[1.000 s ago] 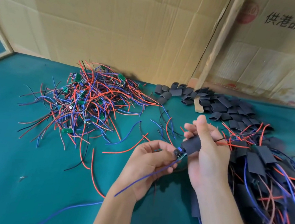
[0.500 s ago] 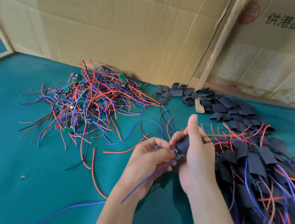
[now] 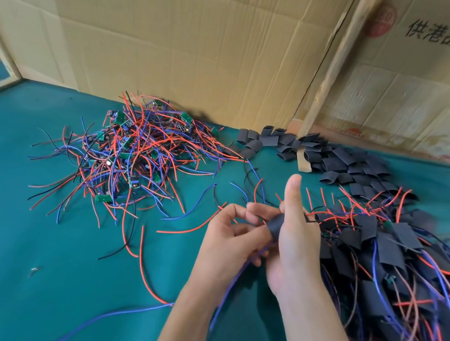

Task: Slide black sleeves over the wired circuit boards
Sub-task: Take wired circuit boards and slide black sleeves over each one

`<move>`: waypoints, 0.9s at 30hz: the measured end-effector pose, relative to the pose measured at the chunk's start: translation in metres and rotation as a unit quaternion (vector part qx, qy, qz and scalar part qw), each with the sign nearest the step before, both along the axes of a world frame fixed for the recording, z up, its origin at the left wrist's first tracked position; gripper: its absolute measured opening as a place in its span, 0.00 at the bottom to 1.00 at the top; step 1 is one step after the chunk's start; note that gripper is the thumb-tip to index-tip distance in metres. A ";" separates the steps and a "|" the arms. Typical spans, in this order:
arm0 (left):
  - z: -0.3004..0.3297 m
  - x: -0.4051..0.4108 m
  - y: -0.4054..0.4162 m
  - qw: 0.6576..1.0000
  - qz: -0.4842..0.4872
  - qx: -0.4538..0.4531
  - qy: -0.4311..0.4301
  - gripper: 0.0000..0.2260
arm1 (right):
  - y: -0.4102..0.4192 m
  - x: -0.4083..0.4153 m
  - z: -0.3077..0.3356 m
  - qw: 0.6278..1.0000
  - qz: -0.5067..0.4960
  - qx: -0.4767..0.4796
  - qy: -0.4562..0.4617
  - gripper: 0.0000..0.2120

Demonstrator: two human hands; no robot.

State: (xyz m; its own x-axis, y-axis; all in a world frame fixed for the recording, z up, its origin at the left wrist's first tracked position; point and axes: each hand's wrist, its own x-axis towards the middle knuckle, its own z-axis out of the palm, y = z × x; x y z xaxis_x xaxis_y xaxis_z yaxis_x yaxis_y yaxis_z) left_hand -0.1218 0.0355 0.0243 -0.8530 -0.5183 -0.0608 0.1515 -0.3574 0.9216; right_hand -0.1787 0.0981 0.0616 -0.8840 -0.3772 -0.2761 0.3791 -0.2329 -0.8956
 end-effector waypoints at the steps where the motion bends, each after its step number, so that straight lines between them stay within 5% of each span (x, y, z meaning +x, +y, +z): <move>1: -0.001 0.000 0.002 1.000 0.010 -0.026 -0.001 0.15 | 0.000 0.000 -0.001 1.000 0.005 0.004 -0.009 0.34; 4: -0.004 -0.001 0.003 0.996 0.041 -0.073 -0.001 0.22 | -0.002 0.003 -0.002 0.999 0.014 -0.017 -0.043 0.26; 7: -0.004 -0.001 0.000 0.995 0.041 -0.091 -0.014 0.18 | 0.000 0.000 0.002 0.998 0.007 -0.037 -0.042 0.24; 13: 0.001 0.002 -0.003 0.995 -0.033 -0.095 0.005 0.10 | 0.050 -0.037 0.060 0.981 -0.001 0.126 0.147 0.21; 16: -0.001 -0.001 -0.004 0.997 0.007 -0.080 -0.003 0.05 | 0.094 -0.060 0.095 0.880 0.030 0.371 0.294 0.23; 20: 0.000 -0.002 -0.002 0.997 0.015 -0.075 -0.013 0.05 | 0.160 -0.106 0.100 0.655 0.016 0.649 0.386 0.33; 24: 0.003 -0.002 -0.003 0.998 0.048 -0.044 -0.012 0.07 | 0.197 -0.144 0.113 0.617 0.000 0.646 0.450 0.35; 27: 0.003 -0.001 -0.006 0.994 0.103 -0.033 -0.021 0.08 | 0.109 -0.093 0.130 0.630 0.145 0.590 0.483 0.28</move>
State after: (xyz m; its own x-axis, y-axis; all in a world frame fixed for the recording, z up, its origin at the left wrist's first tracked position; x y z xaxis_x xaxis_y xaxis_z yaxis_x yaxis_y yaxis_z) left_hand -0.1227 0.0298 0.0269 -0.7255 -0.6860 -0.0548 0.1758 -0.2617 0.9490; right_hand -0.2714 0.2076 0.1914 -0.7955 -0.5978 0.0990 -0.6031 0.7654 -0.2247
